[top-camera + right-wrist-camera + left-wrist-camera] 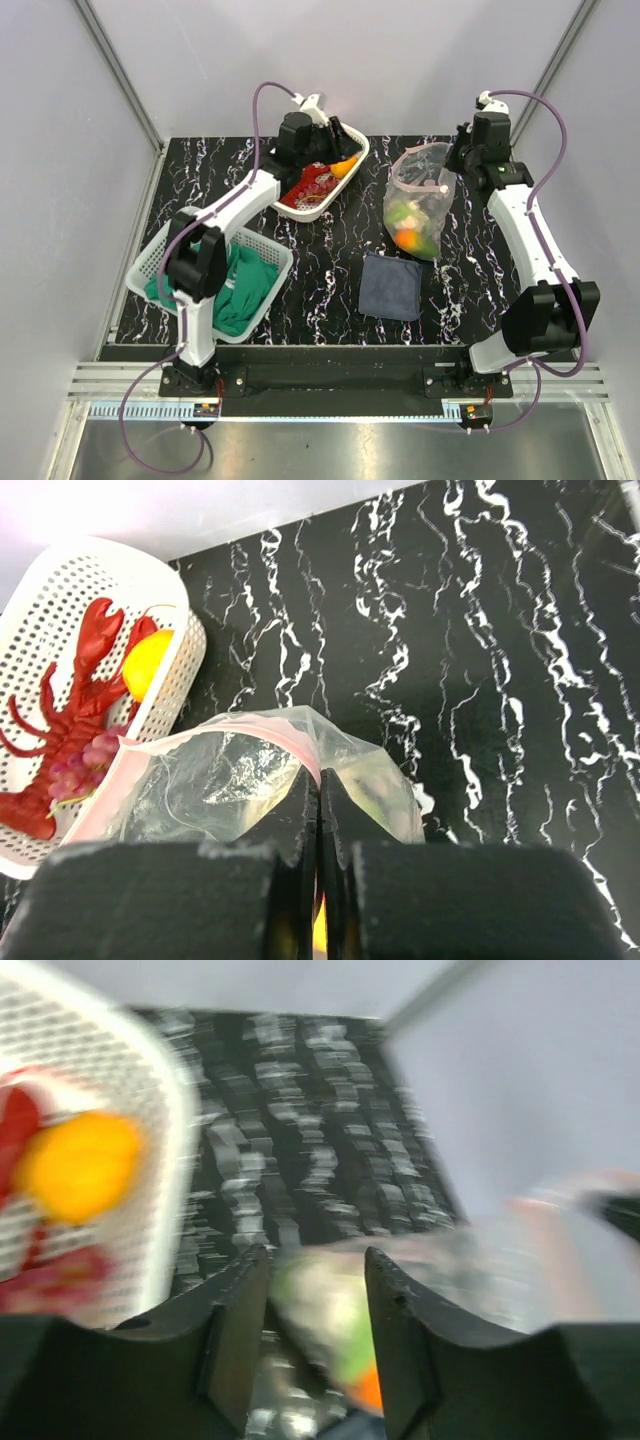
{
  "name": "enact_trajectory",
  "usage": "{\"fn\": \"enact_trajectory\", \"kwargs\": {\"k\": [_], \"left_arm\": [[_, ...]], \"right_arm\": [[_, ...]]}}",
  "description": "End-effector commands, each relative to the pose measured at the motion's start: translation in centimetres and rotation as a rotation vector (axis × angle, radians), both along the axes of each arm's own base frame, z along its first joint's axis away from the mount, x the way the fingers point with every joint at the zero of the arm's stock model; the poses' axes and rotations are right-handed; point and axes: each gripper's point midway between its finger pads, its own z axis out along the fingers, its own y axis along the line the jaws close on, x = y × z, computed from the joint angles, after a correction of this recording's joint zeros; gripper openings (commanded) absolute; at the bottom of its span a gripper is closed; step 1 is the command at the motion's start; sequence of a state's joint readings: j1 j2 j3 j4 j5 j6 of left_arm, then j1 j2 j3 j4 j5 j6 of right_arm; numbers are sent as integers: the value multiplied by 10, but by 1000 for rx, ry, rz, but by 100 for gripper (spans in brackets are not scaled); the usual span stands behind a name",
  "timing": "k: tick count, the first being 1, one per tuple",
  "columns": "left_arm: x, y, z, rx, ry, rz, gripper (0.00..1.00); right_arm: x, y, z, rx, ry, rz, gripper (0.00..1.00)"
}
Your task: Open the zip-top bag and remove the fake food
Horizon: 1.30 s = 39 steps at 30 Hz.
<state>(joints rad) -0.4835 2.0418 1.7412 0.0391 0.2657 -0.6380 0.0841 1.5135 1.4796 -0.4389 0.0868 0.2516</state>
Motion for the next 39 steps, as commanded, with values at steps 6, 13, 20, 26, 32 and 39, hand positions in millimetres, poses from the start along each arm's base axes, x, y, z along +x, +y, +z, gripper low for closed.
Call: {"fn": "enact_trajectory", "kwargs": {"k": [6,13,20,26,32,39], "left_arm": [[-131,-109,123,-39,-288,-274,21],[-147,-144,86,94,-244,-303,10],[-122,-155,69,181,-226,-228,6],[-113,-168,60,156,-182,-212,2],[-111,-168,75,73,-132,-175,5],[-111,-175,34,93,-56,-183,5]], "right_arm": [[-18,16,32,90,-86,56,0],[-27,25,35,120,-92,88,0],[-36,34,44,152,-115,119,0],[-43,48,42,148,-120,166,0],[-47,56,33,133,-118,195,0],[-47,57,45,157,-144,191,0]]}}
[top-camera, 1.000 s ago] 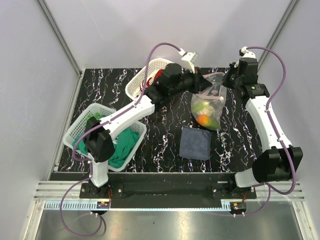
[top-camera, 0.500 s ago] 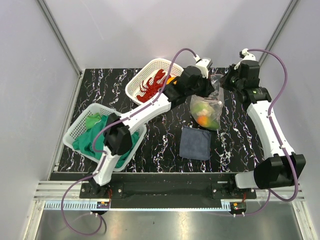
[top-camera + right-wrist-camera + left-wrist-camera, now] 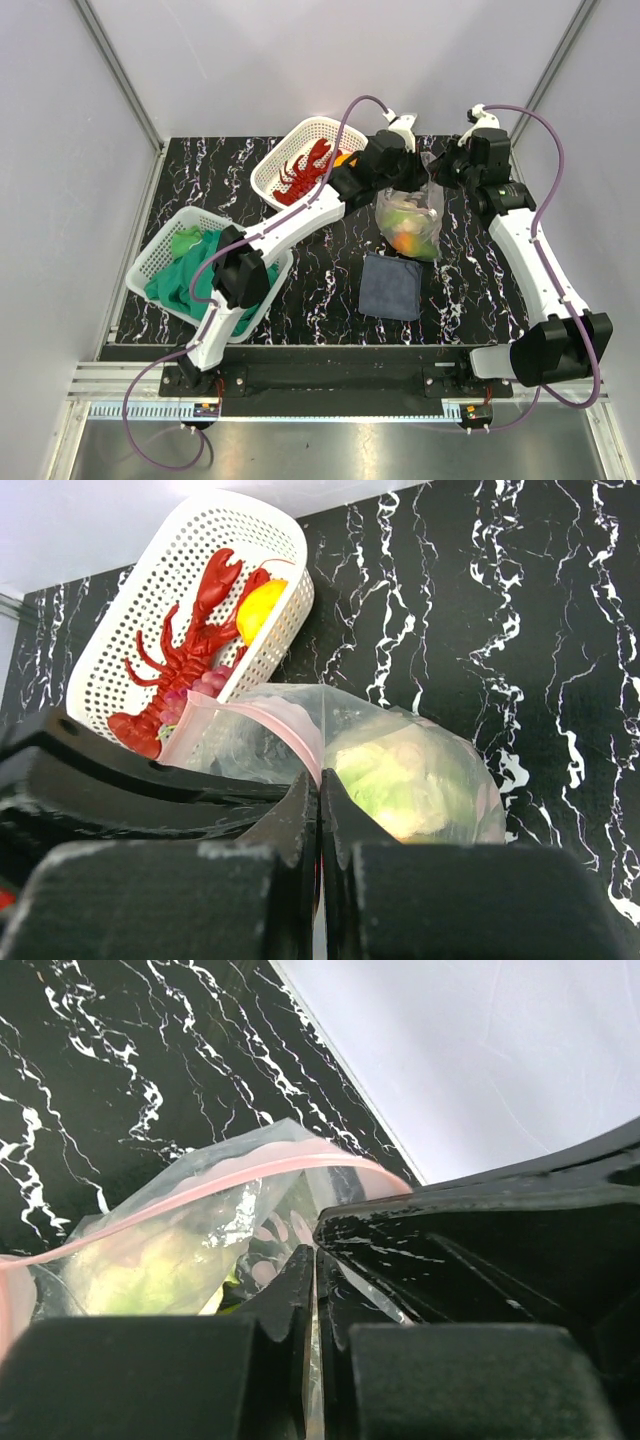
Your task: Open the zip-top bag and remove the fake food
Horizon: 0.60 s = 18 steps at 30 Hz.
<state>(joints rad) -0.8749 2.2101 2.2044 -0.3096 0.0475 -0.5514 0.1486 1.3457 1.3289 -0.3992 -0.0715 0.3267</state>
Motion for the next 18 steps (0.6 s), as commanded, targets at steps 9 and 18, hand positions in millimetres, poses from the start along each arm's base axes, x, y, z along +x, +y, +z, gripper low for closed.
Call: {"fn": "enact_trajectory", "kwargs": {"k": [9,18], "left_arm": [[2,-9,-49,3,48,-12,4],[-14,-16,-102,44,71,-127,9]], "right_arm": [[-1,-10,32,-11,-108,-55,0],[-1,-28,20,-54,-74,-152,0]]}}
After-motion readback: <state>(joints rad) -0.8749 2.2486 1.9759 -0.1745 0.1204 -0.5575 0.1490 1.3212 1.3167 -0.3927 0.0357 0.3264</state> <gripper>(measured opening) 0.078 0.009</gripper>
